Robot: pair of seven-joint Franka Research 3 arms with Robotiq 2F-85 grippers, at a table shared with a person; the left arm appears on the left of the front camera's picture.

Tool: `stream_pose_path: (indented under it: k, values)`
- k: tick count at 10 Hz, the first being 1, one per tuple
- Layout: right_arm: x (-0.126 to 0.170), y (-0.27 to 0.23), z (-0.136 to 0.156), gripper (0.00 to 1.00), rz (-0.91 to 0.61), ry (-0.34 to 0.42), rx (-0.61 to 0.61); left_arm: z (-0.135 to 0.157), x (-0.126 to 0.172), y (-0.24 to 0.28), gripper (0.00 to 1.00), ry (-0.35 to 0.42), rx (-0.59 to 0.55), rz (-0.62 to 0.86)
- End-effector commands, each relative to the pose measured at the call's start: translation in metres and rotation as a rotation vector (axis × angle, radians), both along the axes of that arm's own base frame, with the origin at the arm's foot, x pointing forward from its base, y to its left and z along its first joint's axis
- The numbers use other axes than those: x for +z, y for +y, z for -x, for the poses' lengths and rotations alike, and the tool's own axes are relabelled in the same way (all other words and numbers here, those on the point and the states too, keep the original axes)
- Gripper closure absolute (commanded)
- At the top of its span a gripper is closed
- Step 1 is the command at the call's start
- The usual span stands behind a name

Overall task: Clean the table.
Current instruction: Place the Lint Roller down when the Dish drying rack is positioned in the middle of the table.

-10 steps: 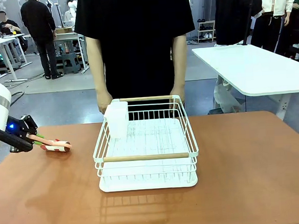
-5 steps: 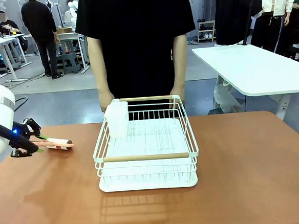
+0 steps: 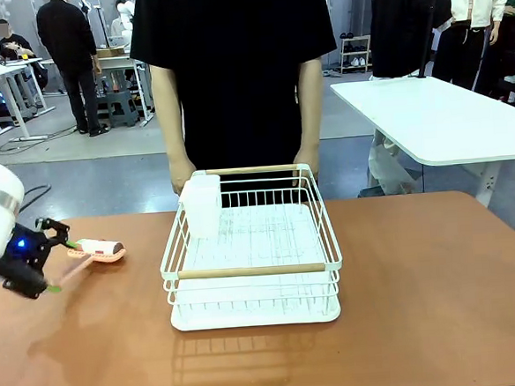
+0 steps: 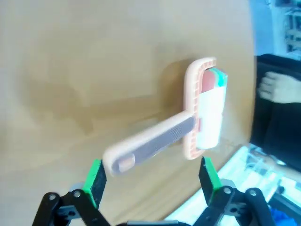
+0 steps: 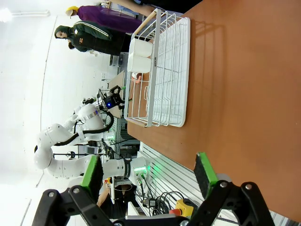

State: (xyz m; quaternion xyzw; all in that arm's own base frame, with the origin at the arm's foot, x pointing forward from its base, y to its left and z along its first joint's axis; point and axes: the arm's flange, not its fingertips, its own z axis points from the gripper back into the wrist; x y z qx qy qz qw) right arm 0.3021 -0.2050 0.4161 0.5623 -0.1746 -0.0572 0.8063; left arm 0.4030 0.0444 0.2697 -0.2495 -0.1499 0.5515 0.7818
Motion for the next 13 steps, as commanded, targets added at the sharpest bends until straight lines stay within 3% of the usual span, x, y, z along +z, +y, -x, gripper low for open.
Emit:
stream_pose_path:
  k: [1, 3, 5, 6, 9, 11, 13]
  values:
    - [0.003, -0.001, 0.001, 0.00, -0.011, -0.014, 0.000, 0.013, 0.054, 0.009, 0.00, 0.067, -0.053, -0.007]
    - [0.003, -0.001, 0.001, 0.00, -0.011, -0.014, 0.000, 0.018, 0.077, 0.012, 0.00, 0.143, -0.194, -0.091]
    - [0.003, -0.001, 0.001, 0.00, -0.011, -0.014, 0.000, 0.020, 0.099, 0.016, 0.00, 0.102, -0.351, -0.203]
    - [0.003, -0.001, 0.001, 0.00, -0.011, -0.014, 0.000, 0.023, 0.112, 0.018, 0.00, 0.141, -0.430, -0.242]
    - [0.003, -0.001, 0.001, 0.00, -0.011, -0.014, 0.000, 0.038, 0.146, 0.028, 0.00, 0.225, -0.801, -0.331]
    - [0.003, -0.001, 0.001, 0.00, -0.011, -0.014, 0.000, 0.047, 0.147, 0.026, 0.00, 0.153, -0.943, -0.389]
    - [0.003, -0.001, 0.001, 0.00, -0.011, -0.014, 0.000, 0.059, 0.135, 0.017, 0.00, 0.129, -0.986, -0.398]
